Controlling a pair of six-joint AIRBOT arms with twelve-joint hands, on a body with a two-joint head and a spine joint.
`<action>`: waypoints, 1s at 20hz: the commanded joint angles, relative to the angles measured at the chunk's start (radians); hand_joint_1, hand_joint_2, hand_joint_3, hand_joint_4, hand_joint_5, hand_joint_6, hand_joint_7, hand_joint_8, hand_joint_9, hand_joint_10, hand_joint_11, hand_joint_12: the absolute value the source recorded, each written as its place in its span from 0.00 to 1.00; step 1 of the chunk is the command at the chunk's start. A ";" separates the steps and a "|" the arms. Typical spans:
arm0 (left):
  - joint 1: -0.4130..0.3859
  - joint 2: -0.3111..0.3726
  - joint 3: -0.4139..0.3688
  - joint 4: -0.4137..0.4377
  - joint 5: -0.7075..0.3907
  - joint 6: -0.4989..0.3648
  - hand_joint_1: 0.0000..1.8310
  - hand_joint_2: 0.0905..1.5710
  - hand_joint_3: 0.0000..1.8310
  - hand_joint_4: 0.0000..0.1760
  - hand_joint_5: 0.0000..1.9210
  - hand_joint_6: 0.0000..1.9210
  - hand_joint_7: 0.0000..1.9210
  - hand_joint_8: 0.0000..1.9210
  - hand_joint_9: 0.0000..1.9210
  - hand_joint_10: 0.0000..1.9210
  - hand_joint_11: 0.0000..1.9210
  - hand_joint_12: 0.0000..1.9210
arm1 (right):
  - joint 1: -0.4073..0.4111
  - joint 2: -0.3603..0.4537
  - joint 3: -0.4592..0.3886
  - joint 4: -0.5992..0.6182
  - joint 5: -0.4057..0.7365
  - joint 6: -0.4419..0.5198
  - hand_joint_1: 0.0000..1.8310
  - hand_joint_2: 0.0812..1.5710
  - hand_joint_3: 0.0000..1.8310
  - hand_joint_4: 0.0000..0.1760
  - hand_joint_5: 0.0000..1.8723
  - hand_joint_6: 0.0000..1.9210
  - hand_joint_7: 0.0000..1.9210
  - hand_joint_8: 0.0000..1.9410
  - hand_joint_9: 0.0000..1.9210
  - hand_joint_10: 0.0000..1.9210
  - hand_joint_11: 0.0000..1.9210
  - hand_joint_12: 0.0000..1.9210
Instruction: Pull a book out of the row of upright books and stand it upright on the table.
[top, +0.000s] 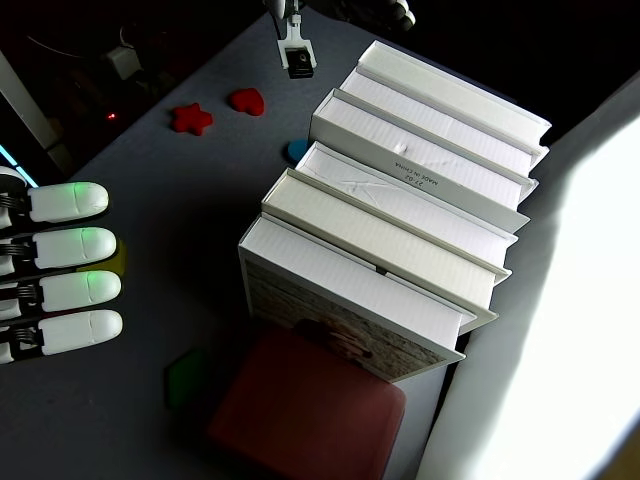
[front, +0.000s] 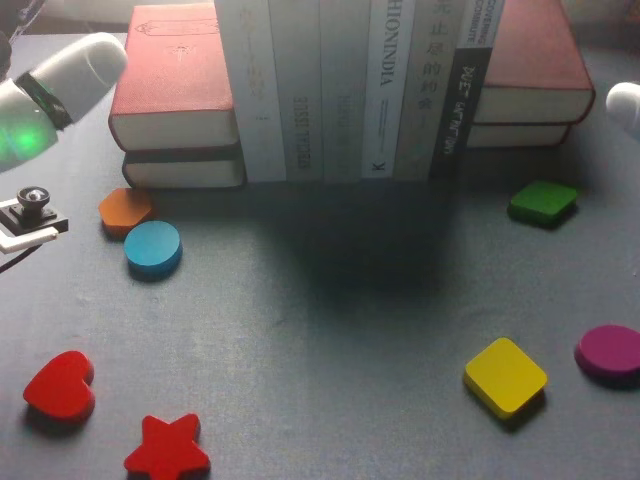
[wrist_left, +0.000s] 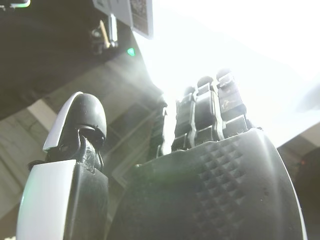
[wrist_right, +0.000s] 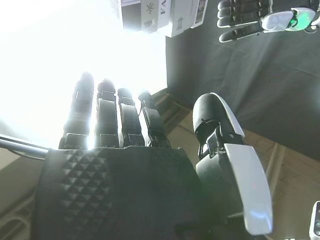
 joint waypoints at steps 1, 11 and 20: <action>-0.002 -0.001 0.004 -0.014 -0.117 -0.007 0.11 0.87 0.02 0.40 0.03 0.03 0.00 0.00 0.00 0.00 0.00 0.00 | 0.010 0.010 0.002 0.020 0.123 0.006 0.26 0.87 0.00 0.00 0.00 0.00 0.00 0.00 0.00 0.00 0.00 0.42; 0.002 -0.001 0.006 -0.018 -0.118 -0.007 0.11 0.88 0.01 0.24 0.03 0.01 0.00 0.00 0.00 0.00 0.00 0.00 | 0.155 0.004 0.037 -0.061 0.043 0.000 0.20 0.89 0.00 0.00 0.00 0.00 0.00 0.00 0.00 0.00 0.00 0.01; 0.020 -0.003 0.007 -0.042 -0.132 -0.011 0.09 0.87 0.00 0.42 0.03 0.01 0.00 0.00 0.00 0.00 0.00 0.00 | 0.518 -0.129 0.158 -0.281 -0.346 -0.012 0.10 0.90 0.00 0.00 0.09 0.03 0.00 0.00 0.00 0.00 0.00 0.00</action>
